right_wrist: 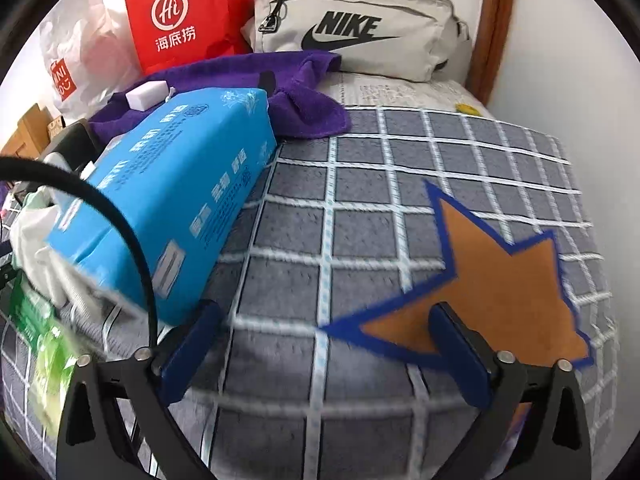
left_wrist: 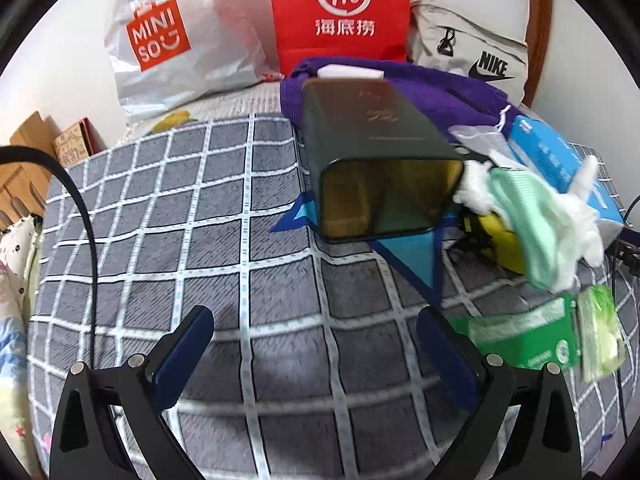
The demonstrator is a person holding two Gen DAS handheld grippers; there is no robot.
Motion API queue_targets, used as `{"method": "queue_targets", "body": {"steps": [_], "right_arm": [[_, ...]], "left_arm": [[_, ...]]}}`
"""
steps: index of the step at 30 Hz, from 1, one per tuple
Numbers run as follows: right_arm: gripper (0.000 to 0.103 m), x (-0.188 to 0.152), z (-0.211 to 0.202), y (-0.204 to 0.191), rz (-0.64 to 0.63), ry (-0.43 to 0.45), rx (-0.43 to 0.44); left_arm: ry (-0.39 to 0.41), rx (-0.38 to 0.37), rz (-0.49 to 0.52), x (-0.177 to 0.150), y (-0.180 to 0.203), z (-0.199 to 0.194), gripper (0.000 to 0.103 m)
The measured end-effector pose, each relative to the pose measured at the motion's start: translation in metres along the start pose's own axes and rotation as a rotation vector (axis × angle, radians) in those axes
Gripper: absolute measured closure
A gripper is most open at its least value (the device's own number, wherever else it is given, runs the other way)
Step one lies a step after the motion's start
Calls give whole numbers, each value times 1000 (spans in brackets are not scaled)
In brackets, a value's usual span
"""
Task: Organize soft objects
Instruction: 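Withdraw both grippers from purple towel back toward the remaining items, then grasp light green wet-wipe pack with right gripper while left gripper reaches toward green sachet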
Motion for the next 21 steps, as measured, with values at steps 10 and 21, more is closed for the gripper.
{"method": "queue_targets", "body": {"steps": [10, 21], "right_arm": [[4, -48, -105, -93, -160, 137, 191], [4, -80, -105, -130, -159, 80, 269]], "left_arm": [[111, -110, -32, 9, 38, -54, 1], [155, -173, -100, 10, 36, -80, 0]]}}
Point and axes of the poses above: each gripper's, at about its wrist camera, not at the fingertips, and z roughly the way its jaws point, y to its right, x to its top, the point moved 7 cm from there along z, roughly the way its jaws point, and after that the axes turned 11 degrees about z, right-handed, at the moved point
